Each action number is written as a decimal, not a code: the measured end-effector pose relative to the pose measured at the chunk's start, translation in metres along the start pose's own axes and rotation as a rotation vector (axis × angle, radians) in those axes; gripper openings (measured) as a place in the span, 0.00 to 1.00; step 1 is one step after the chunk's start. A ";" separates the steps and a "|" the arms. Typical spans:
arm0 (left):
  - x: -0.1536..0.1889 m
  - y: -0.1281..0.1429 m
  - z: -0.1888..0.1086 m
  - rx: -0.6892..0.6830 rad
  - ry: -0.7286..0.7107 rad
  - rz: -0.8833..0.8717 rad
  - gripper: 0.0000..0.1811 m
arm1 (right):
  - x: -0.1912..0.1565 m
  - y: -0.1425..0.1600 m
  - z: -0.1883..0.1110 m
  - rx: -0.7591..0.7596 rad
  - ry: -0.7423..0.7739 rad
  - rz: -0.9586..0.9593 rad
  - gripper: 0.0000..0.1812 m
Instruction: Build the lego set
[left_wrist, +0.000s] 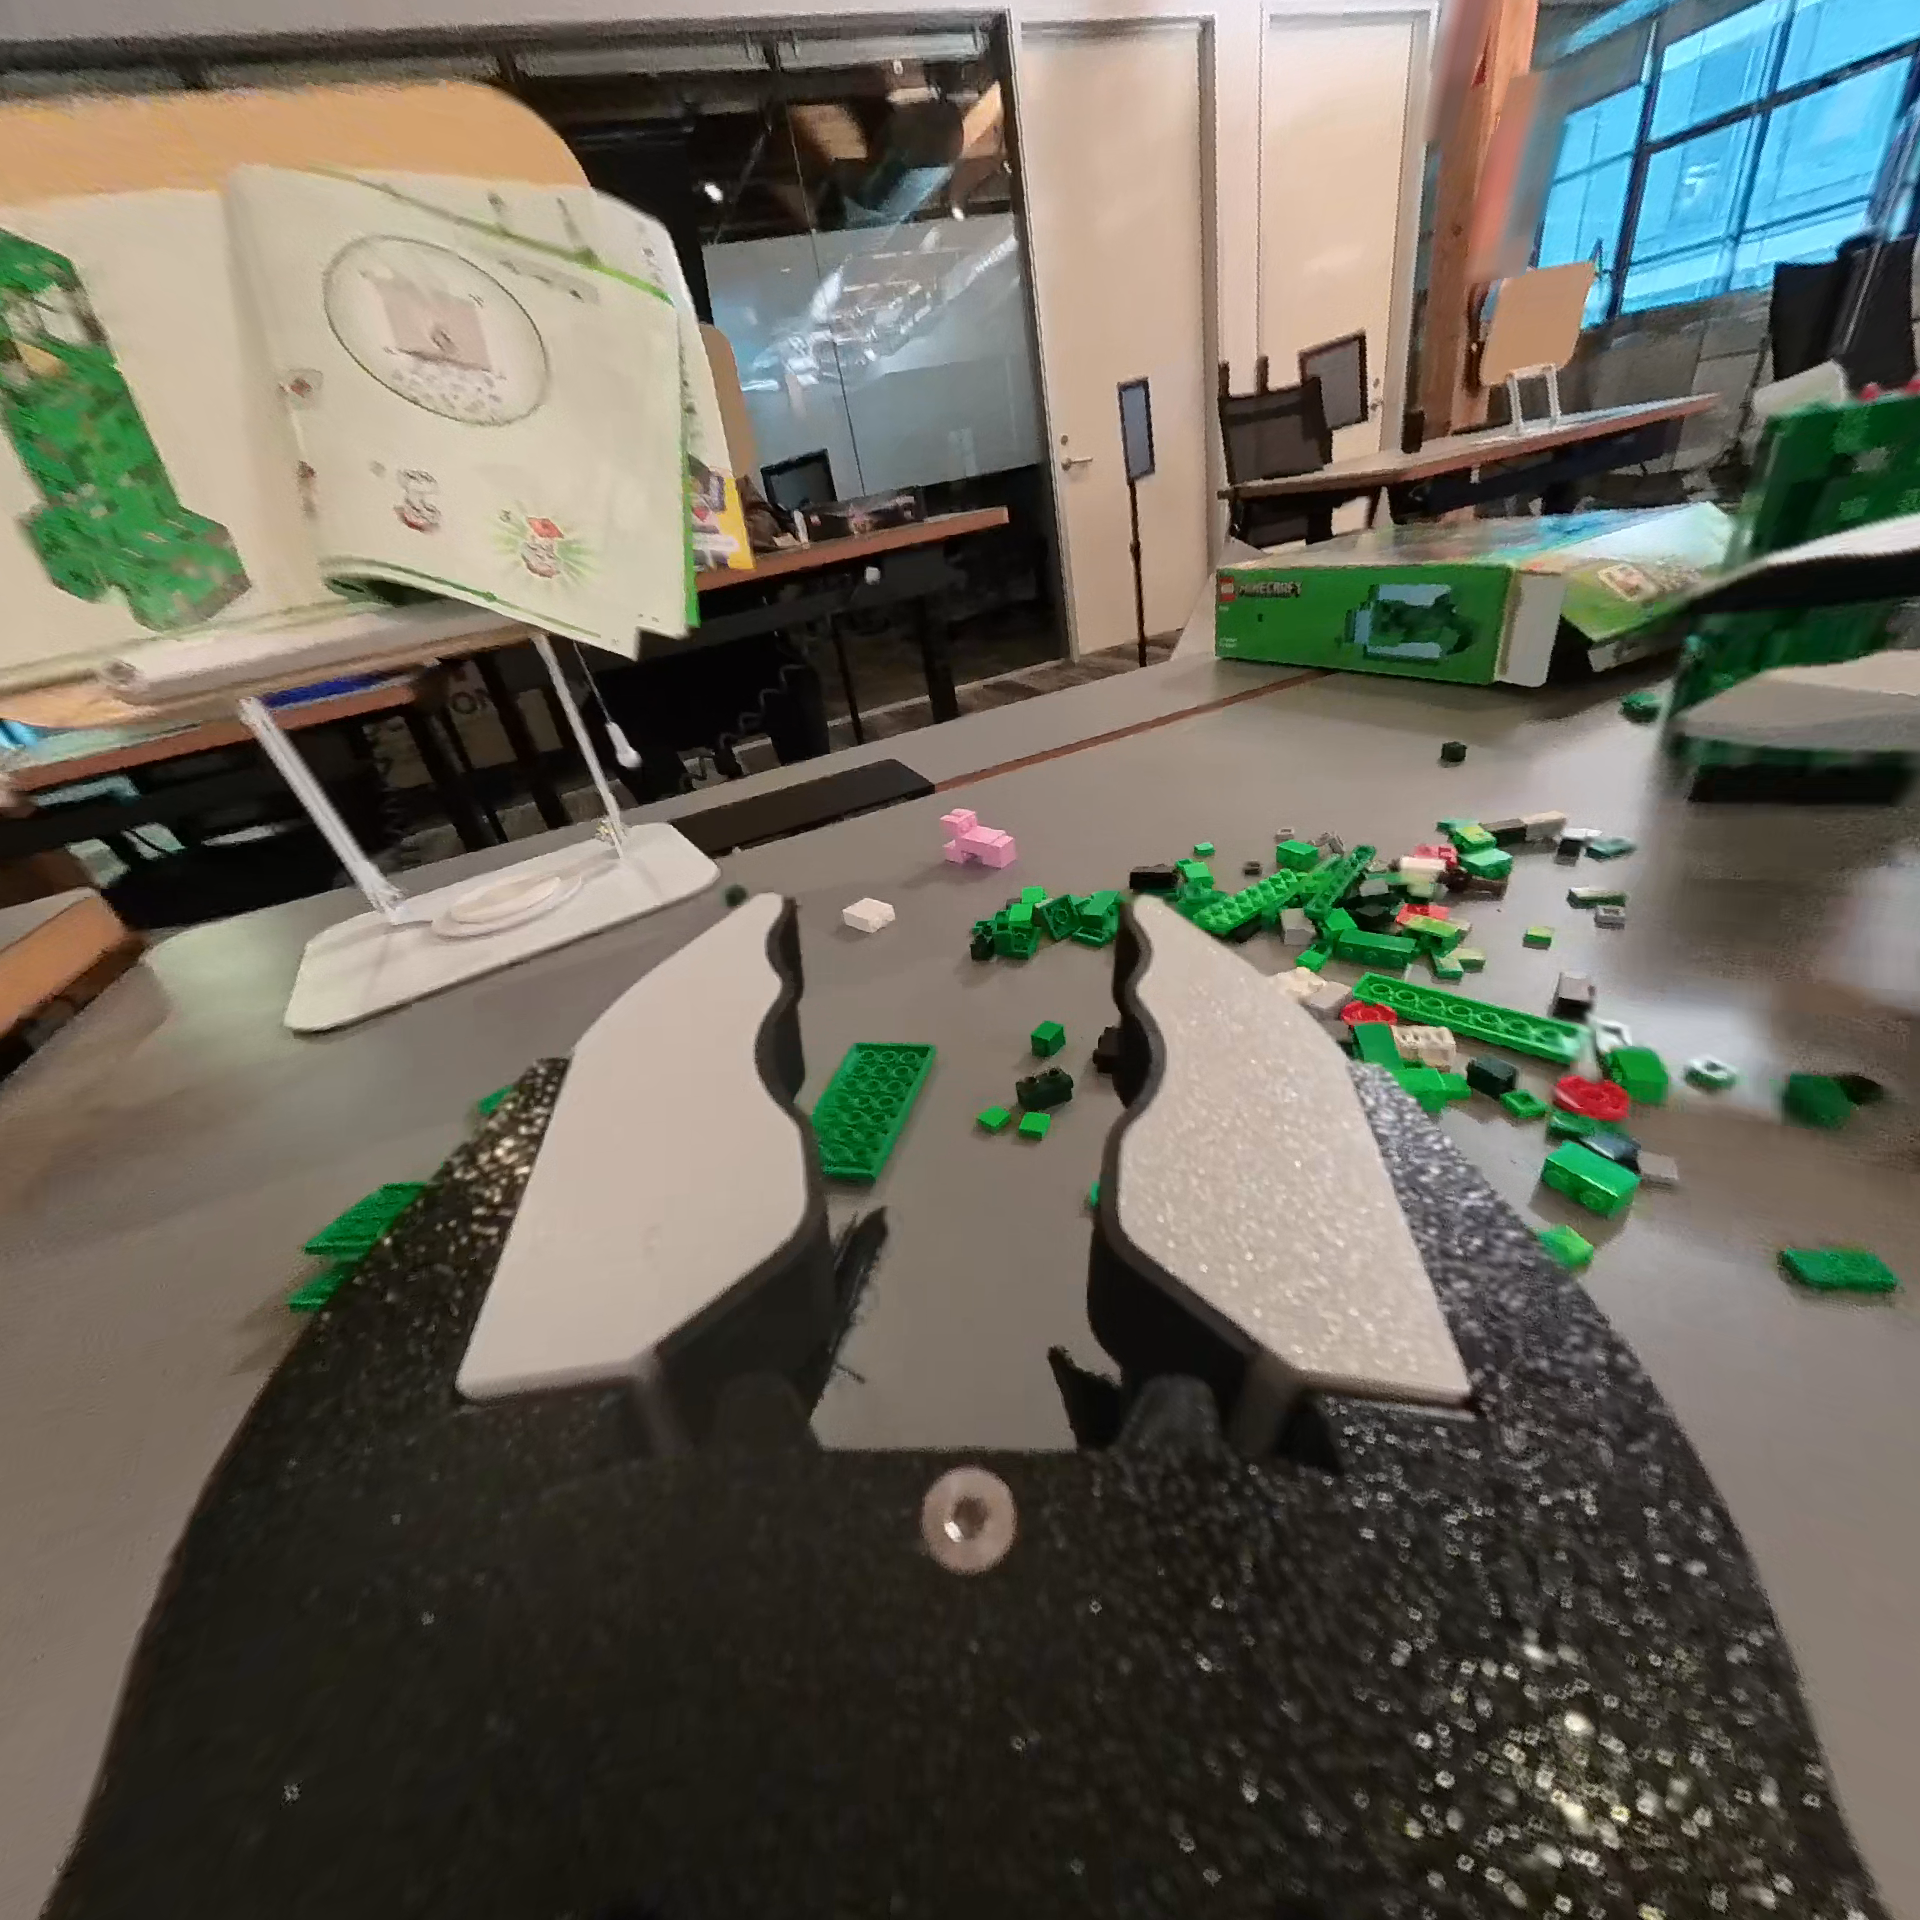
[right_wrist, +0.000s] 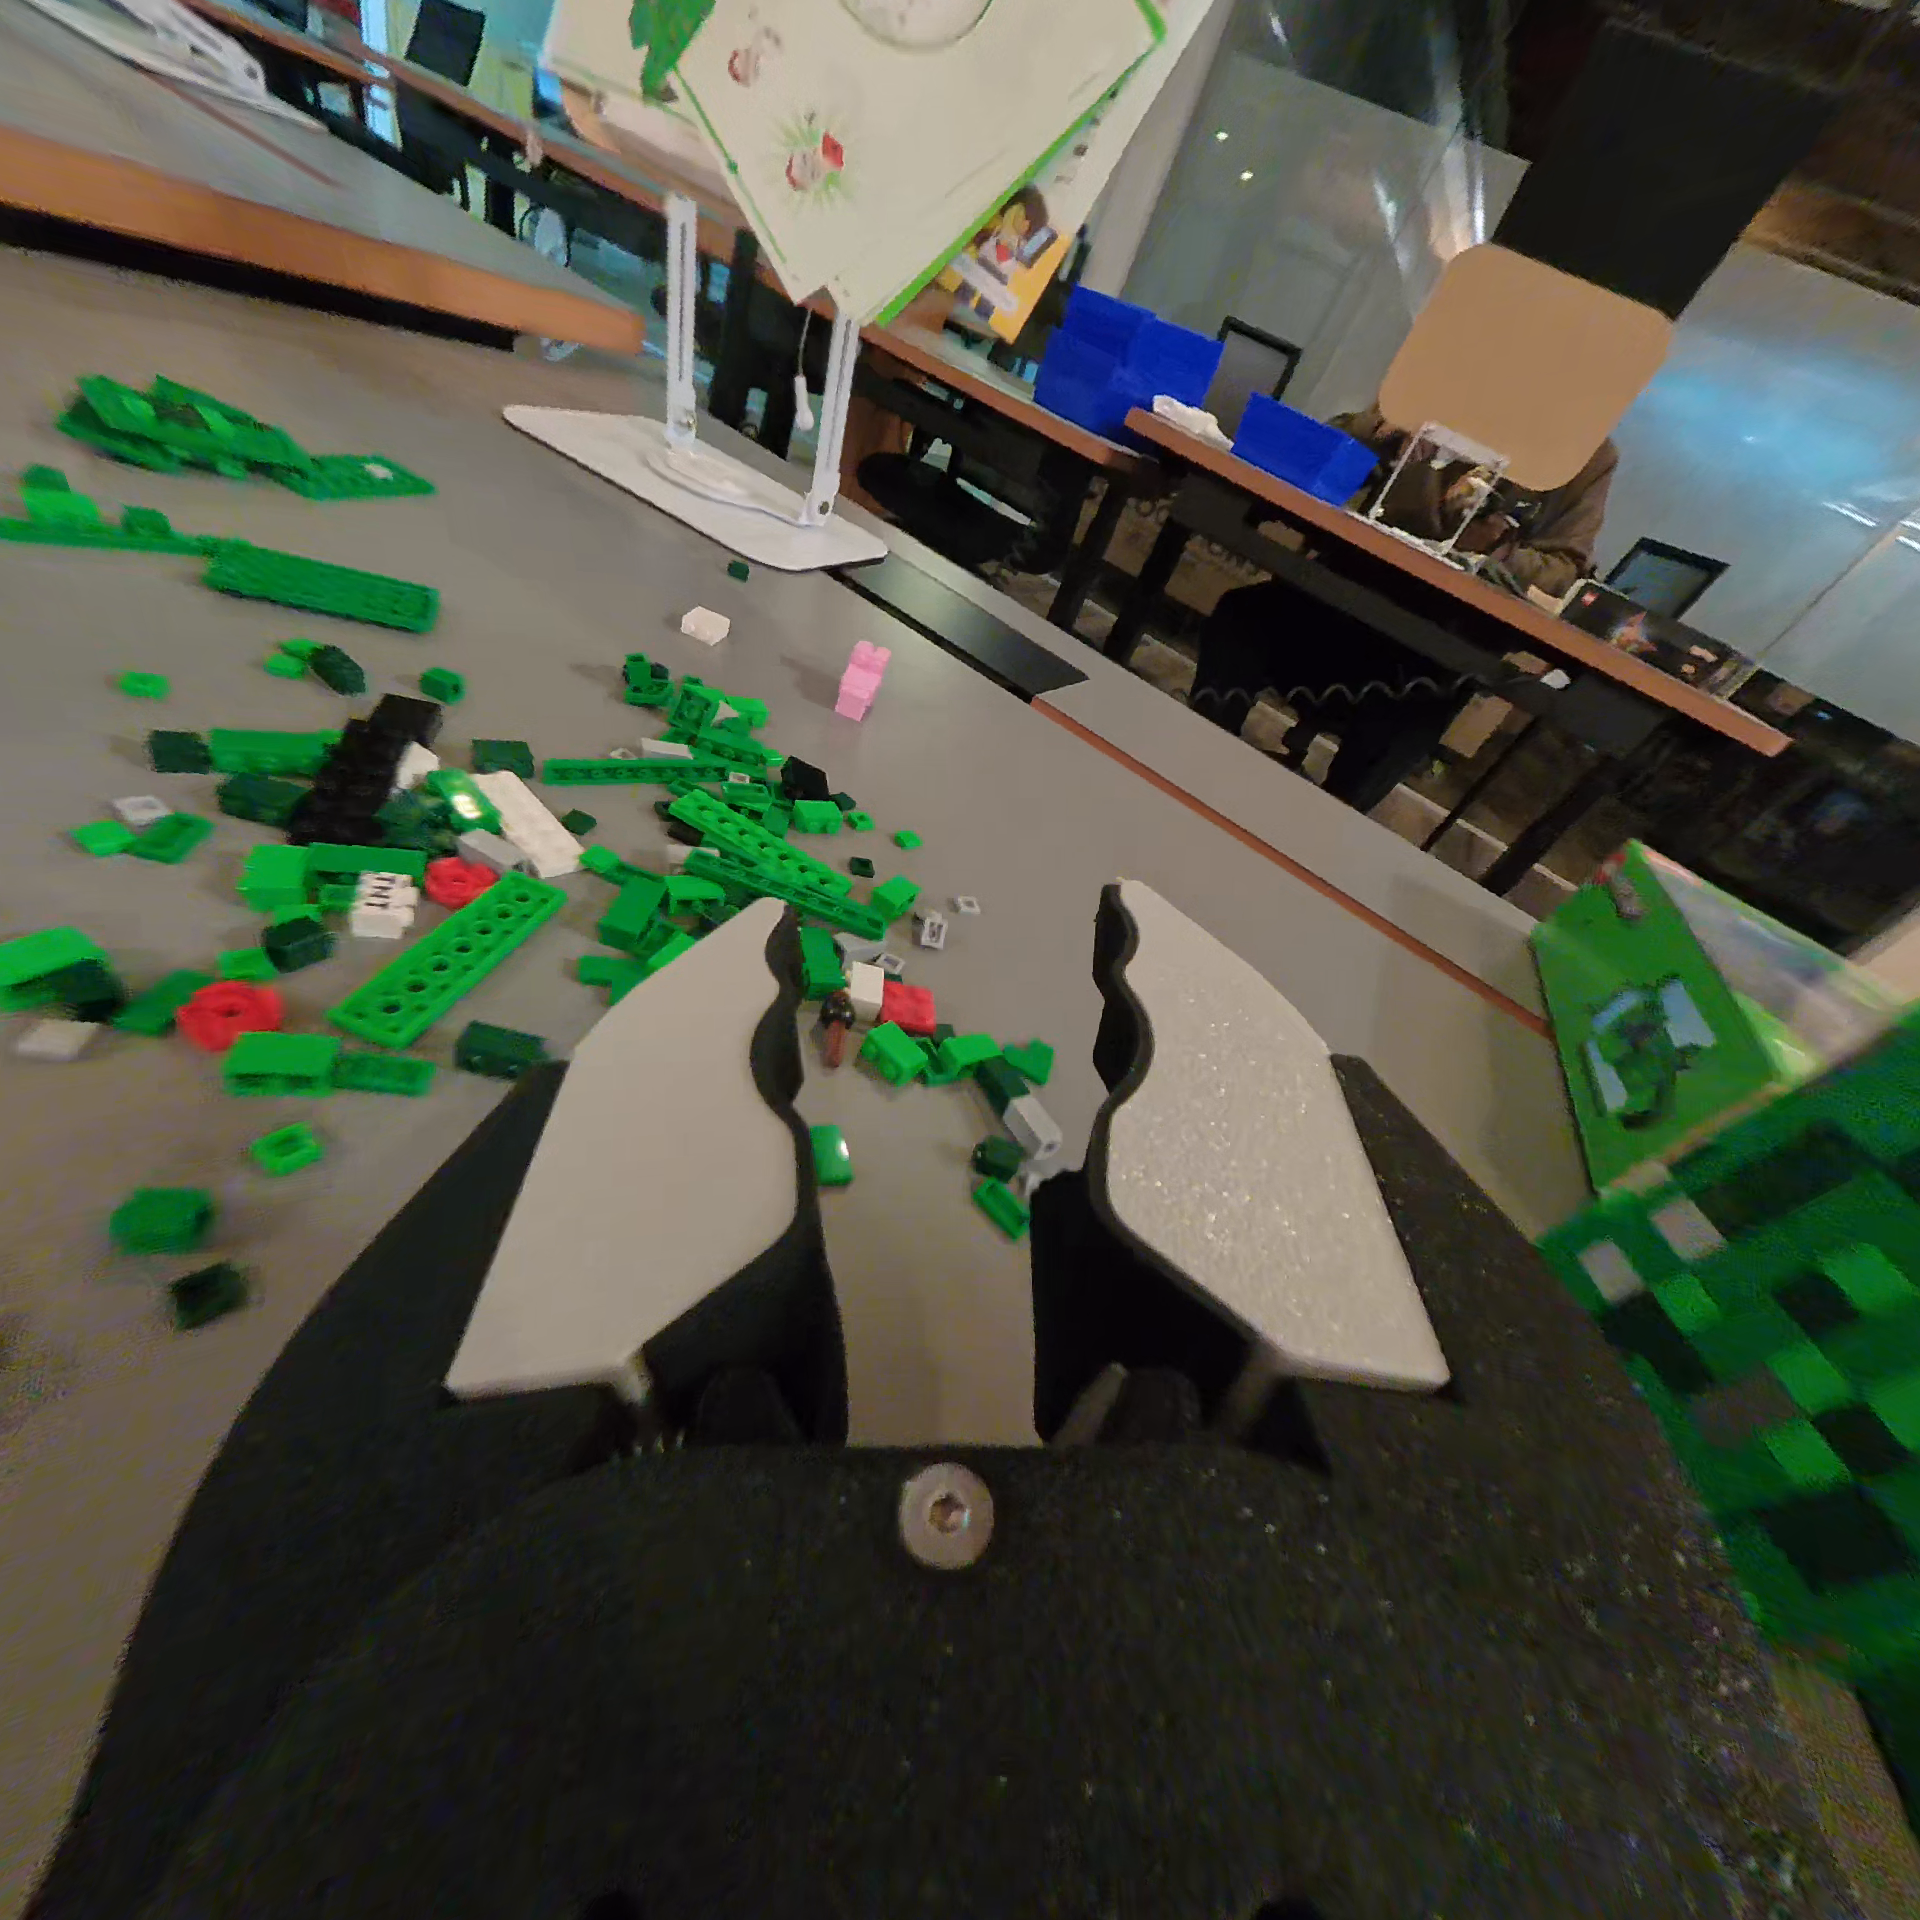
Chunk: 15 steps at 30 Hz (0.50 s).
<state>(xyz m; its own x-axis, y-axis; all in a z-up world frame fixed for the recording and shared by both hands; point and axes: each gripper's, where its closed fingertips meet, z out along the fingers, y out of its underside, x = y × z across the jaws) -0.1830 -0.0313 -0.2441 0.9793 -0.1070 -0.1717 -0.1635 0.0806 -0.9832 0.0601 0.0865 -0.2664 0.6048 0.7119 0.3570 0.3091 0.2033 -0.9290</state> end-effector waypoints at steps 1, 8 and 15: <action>-0.004 -0.008 -0.004 0.043 -0.038 0.018 0.33 | 0.000 -0.004 -0.011 0.004 0.011 0.001 0.29; 0.006 -0.023 -0.006 0.124 -0.067 0.145 0.31 | -0.072 -0.016 -0.128 -0.078 -0.241 -0.140 0.27; 0.023 -0.019 0.005 0.103 -0.002 0.180 0.30 | -0.229 0.099 -0.225 -0.450 -0.749 -0.248 0.24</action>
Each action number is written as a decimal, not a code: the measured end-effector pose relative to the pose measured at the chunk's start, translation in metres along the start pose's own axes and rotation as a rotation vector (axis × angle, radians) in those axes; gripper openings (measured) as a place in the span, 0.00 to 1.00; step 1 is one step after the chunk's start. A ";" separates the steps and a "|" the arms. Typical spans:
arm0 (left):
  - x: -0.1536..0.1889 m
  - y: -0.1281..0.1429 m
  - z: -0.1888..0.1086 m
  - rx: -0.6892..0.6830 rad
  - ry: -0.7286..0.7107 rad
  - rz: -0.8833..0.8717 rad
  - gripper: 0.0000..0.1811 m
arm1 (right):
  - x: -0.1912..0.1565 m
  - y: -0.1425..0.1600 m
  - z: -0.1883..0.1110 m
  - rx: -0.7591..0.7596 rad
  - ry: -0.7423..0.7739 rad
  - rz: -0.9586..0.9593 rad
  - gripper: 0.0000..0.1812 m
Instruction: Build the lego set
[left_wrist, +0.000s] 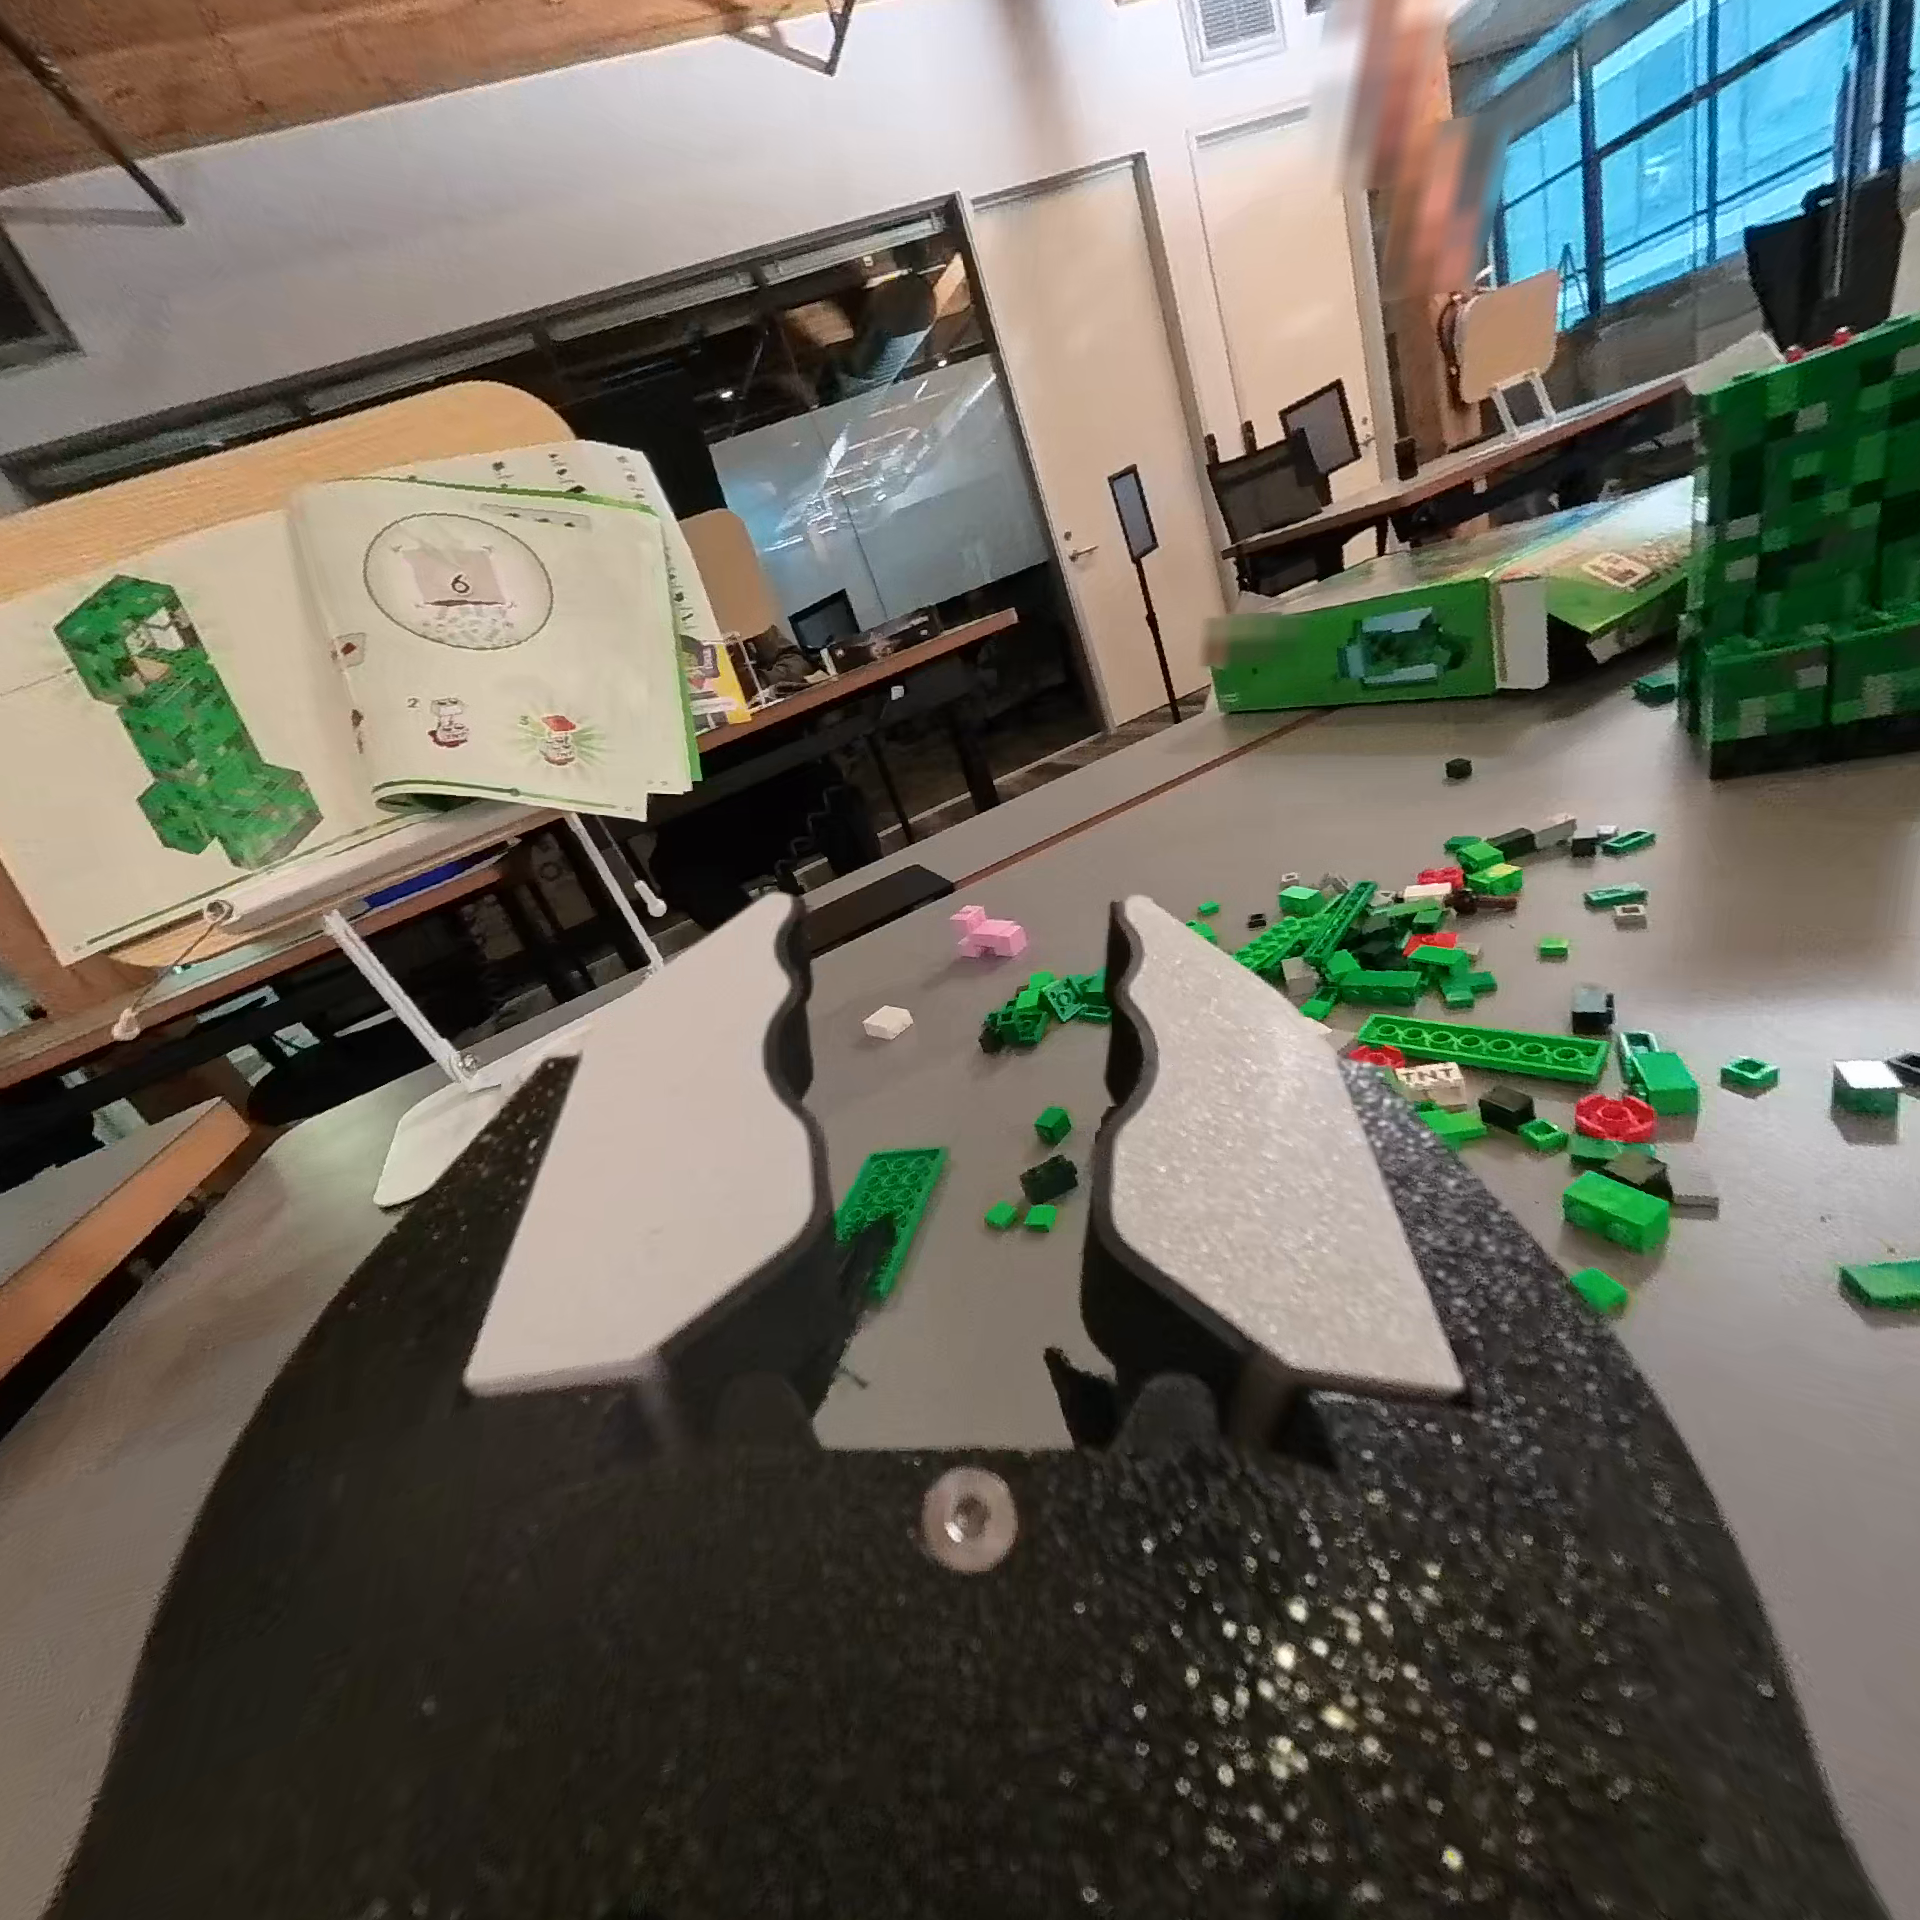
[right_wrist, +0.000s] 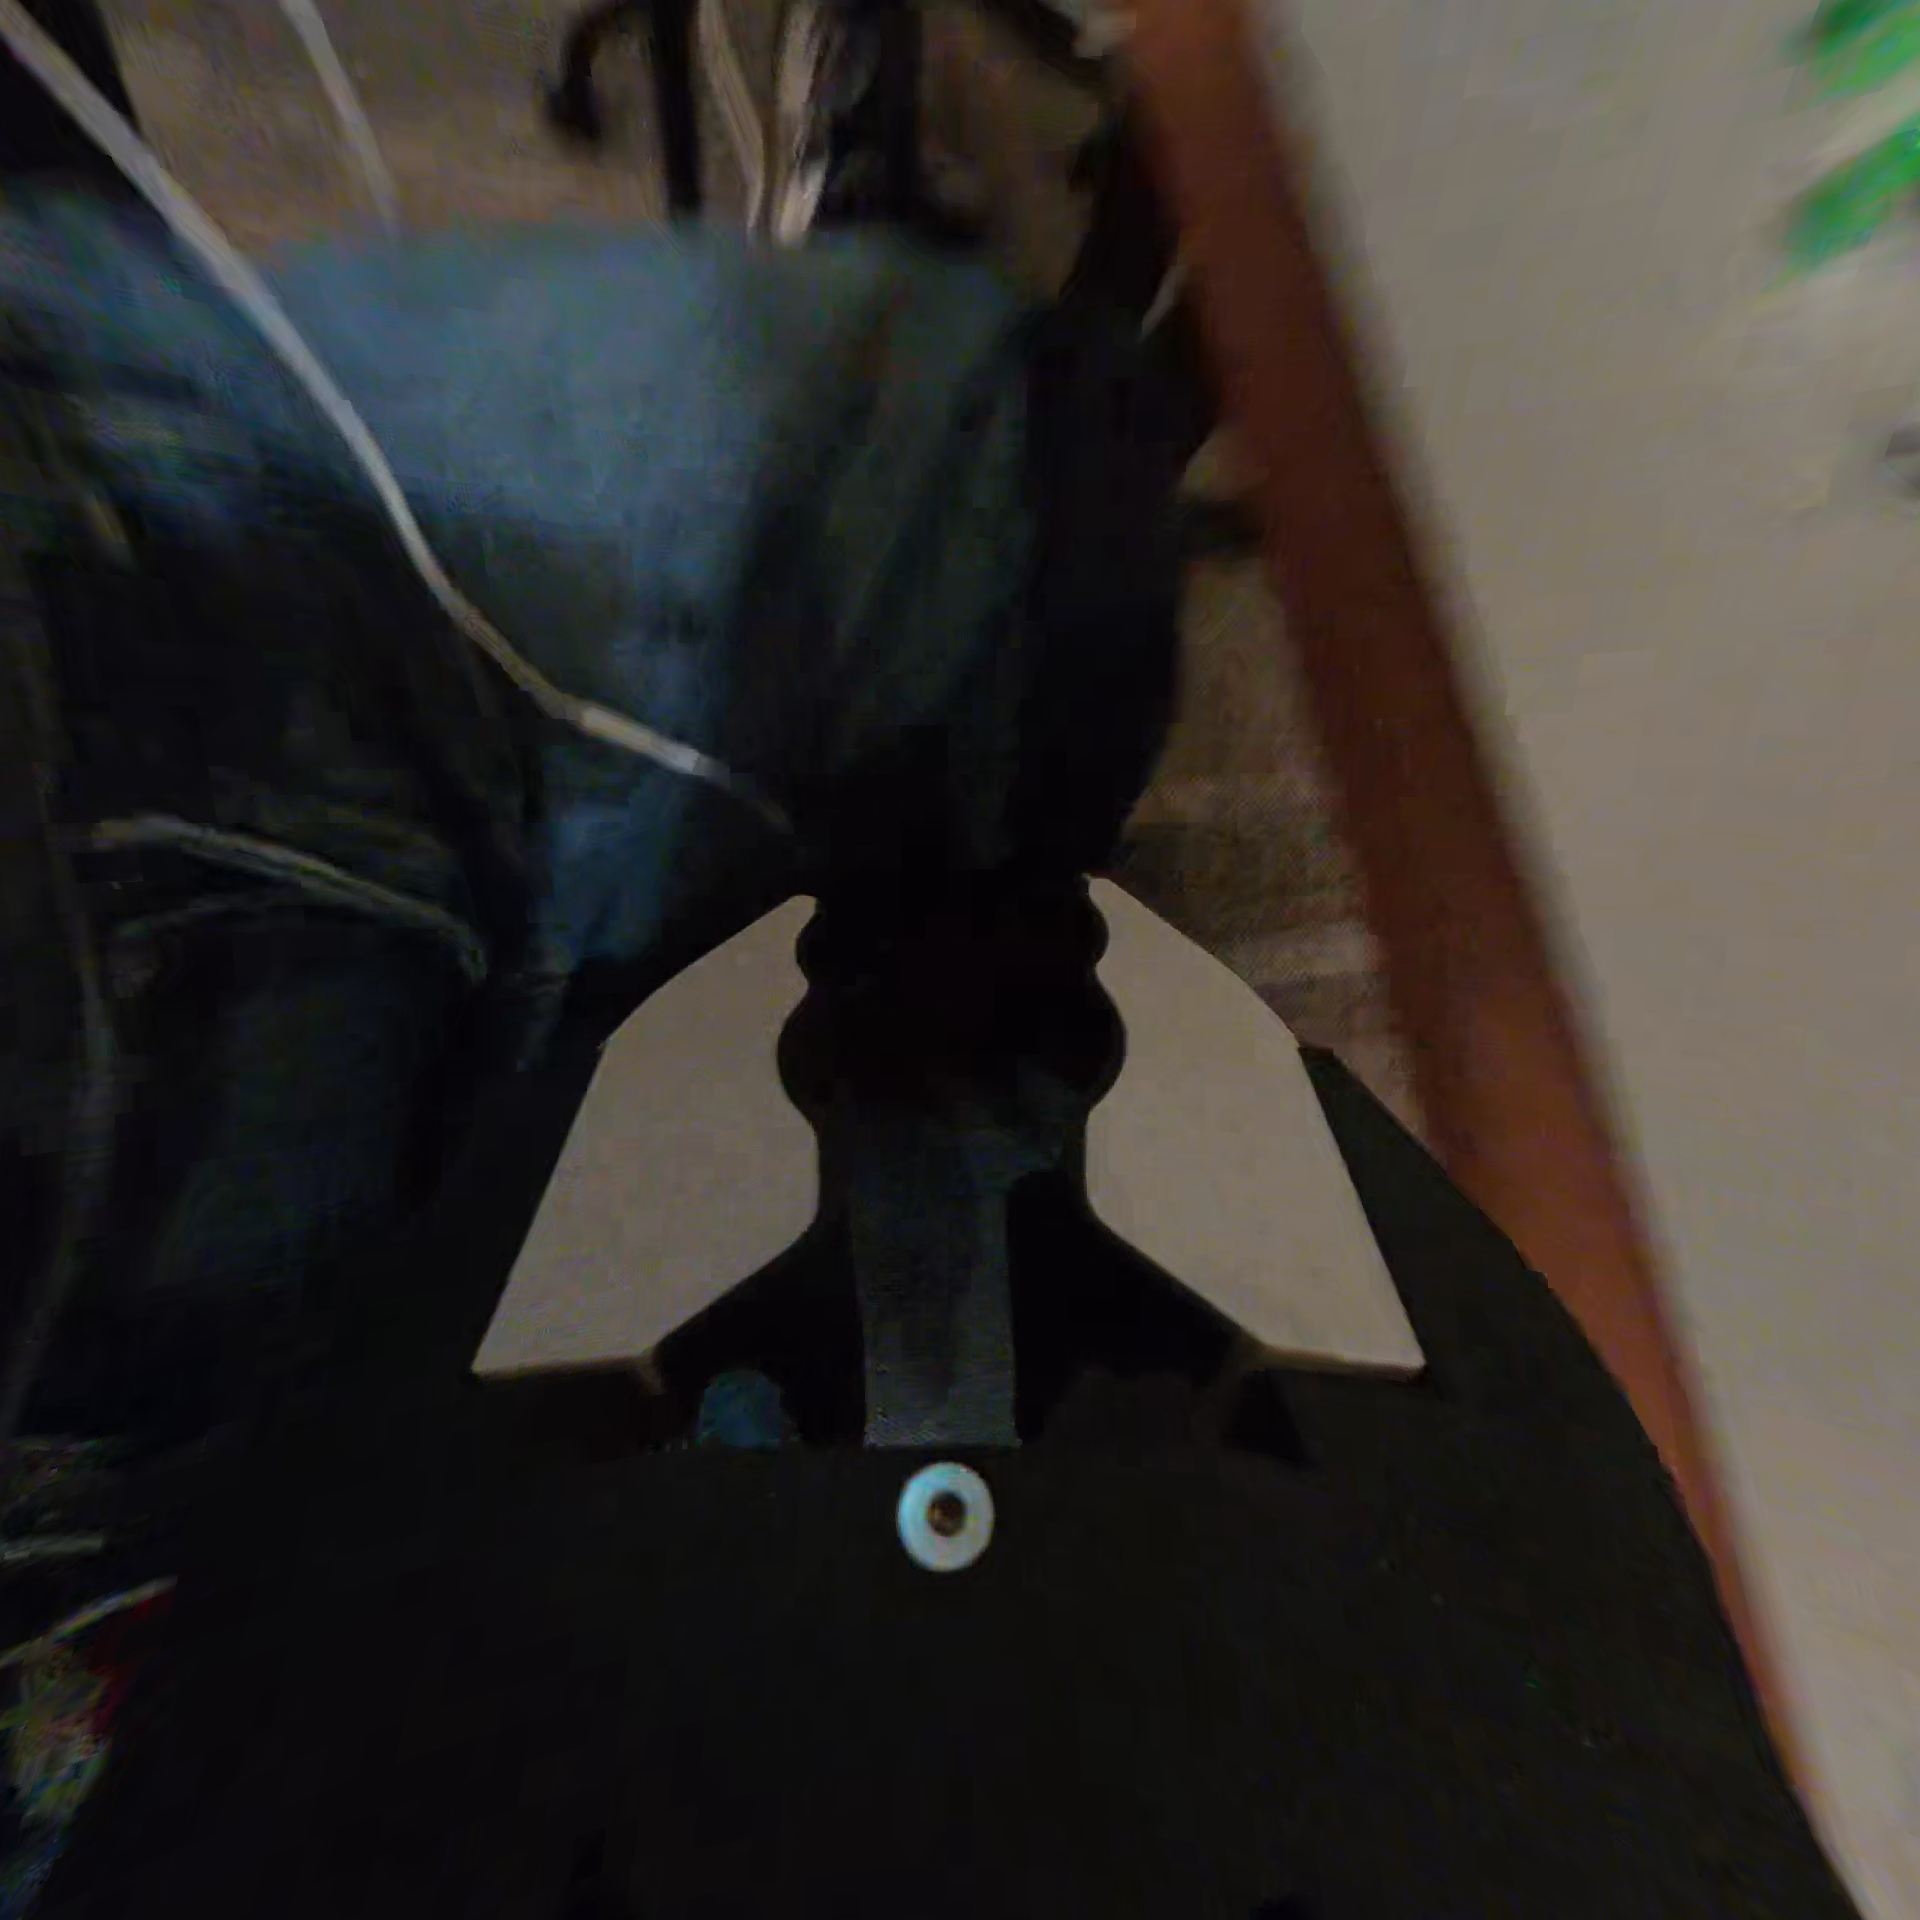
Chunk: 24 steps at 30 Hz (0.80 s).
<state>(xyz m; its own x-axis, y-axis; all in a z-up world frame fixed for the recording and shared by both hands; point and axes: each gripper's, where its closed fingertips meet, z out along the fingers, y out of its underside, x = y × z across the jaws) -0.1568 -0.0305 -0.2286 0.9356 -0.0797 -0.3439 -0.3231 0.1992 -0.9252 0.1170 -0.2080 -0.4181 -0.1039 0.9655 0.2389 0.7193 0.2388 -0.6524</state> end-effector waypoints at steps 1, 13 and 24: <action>0.001 0.000 0.000 -0.003 0.005 0.004 0.30 | -0.008 0.010 0.015 -0.051 -0.026 -0.036 0.25; -0.009 -0.001 -0.003 0.034 0.017 -0.118 0.30 | -0.023 0.088 0.128 -0.529 -0.407 -0.090 0.21; -0.010 -0.001 -0.003 0.036 0.030 -0.150 0.30 | -0.027 0.116 0.154 -0.596 -0.386 -0.092 0.19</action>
<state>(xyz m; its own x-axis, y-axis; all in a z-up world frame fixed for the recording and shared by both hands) -0.1665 -0.0327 -0.2251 0.9682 -0.1400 -0.2074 -0.1742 0.2181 -0.9602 0.0976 -0.1899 -0.6110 -0.3381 0.9385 -0.0695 0.9376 0.3295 -0.1111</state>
